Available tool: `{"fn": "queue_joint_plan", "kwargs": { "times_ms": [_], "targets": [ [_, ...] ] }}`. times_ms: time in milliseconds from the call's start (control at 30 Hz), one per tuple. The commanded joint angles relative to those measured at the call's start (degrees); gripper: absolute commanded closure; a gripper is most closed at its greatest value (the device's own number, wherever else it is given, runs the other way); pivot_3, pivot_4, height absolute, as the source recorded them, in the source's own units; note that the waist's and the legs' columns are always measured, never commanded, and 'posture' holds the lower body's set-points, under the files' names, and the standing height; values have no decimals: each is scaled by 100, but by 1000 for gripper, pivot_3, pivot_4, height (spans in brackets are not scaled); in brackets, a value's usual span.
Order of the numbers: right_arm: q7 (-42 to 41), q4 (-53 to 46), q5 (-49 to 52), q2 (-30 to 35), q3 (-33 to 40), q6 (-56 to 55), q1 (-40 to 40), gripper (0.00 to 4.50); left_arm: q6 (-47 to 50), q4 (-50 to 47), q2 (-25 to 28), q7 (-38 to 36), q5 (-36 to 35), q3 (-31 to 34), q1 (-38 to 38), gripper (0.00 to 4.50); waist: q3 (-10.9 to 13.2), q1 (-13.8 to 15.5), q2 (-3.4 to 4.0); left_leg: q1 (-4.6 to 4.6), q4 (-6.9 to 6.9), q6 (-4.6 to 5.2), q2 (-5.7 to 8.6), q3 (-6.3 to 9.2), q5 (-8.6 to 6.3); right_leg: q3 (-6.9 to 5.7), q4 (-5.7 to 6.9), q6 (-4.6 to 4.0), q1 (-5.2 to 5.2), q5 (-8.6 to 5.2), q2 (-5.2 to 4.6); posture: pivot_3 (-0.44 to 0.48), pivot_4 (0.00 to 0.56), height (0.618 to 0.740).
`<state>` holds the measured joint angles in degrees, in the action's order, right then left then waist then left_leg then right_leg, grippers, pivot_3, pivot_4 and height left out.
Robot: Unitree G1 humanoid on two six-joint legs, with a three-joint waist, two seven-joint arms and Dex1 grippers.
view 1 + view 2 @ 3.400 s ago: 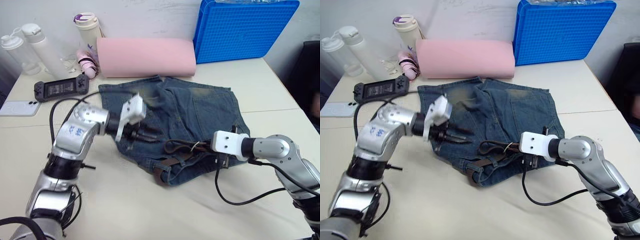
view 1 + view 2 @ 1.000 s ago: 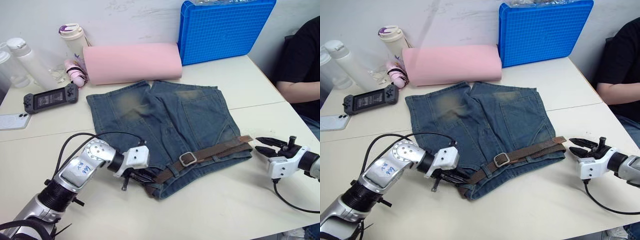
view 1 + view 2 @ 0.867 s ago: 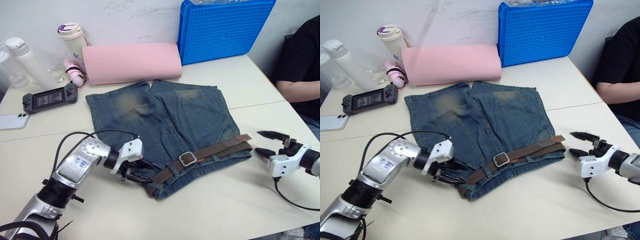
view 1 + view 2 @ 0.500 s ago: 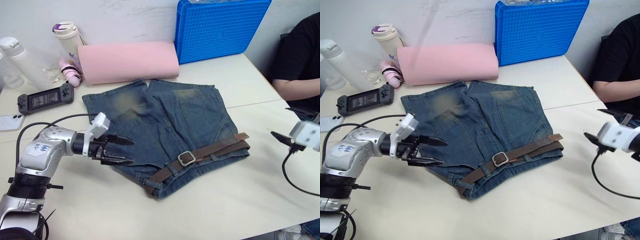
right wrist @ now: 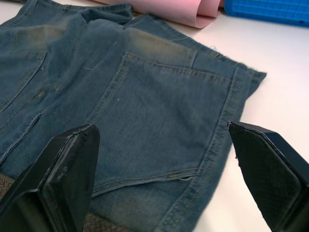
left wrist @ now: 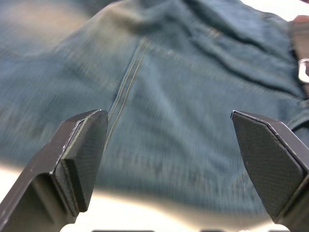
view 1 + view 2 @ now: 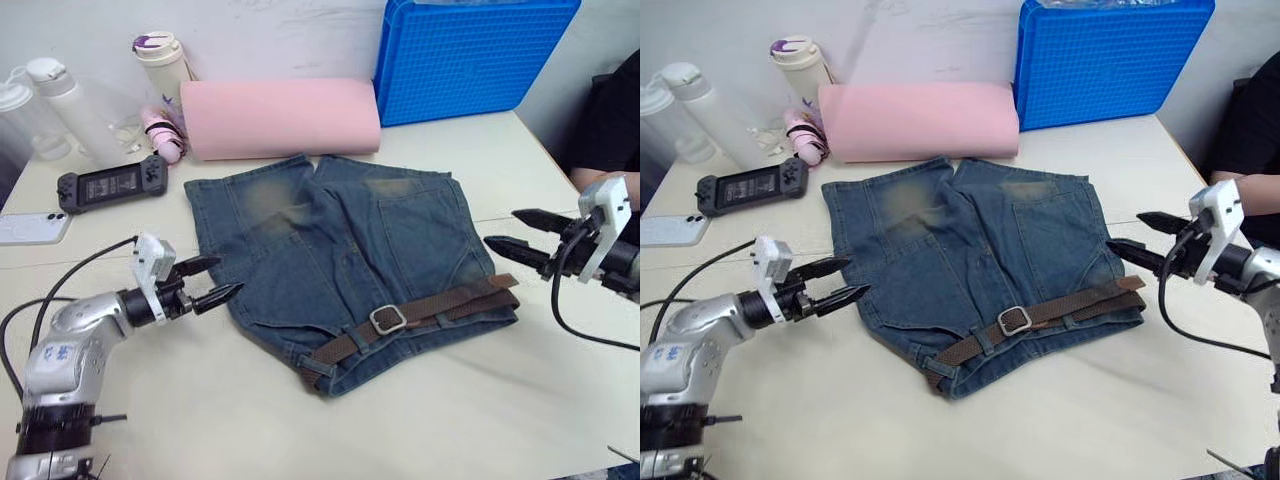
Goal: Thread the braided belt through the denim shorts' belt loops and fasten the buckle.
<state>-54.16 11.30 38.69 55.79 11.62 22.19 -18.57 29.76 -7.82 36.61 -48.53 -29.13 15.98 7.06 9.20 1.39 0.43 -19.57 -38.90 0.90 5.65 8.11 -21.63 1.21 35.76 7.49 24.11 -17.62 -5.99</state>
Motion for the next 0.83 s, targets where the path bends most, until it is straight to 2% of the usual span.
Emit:
{"fn": "queue_joint_plan", "kwargs": {
  "times_ms": [33,100,133,200,400,833],
  "targets": [
    [119,-170,-254,-270,213,-227,187,0,-44,-653,-129,424,-51,253,-345,71,4,-69,14,-9,0,9,66,152,34,-142,-8,-4,-54,-3,-90,0,150,740],
    [98,-142,-391,-399,231,-316,250,0,-106,-718,-175,522,-32,265,-465,71,2,-130,32,-26,-2,16,153,280,80,-265,-4,-7,-91,-6,-173,0,150,740],
    [101,-110,-481,-447,233,-377,260,0,-145,-720,-194,573,-2,265,-505,71,2,-136,32,-63,-4,17,196,344,118,-312,-5,-7,-85,-6,-198,0,150,740],
    [129,-47,-584,-528,270,-421,248,0,-200,-727,-226,653,12,265,-568,71,-1,-94,41,-83,0,24,255,406,160,-349,9,-6,-80,-7,-254,0,150,740],
    [167,80,-673,-614,413,-398,189,0,-347,-804,-339,790,-43,258,-729,71,-1,43,40,-87,0,31,262,360,170,-244,-10,2,-57,-3,-233,0,150,740],
    [172,-124,-826,-815,495,-439,251,0,-770,-636,-431,842,72,151,-721,71,0,4,37,-57,67,34,218,227,170,-195,-24,25,-19,10,-199,0,150,740]
  ]
}}
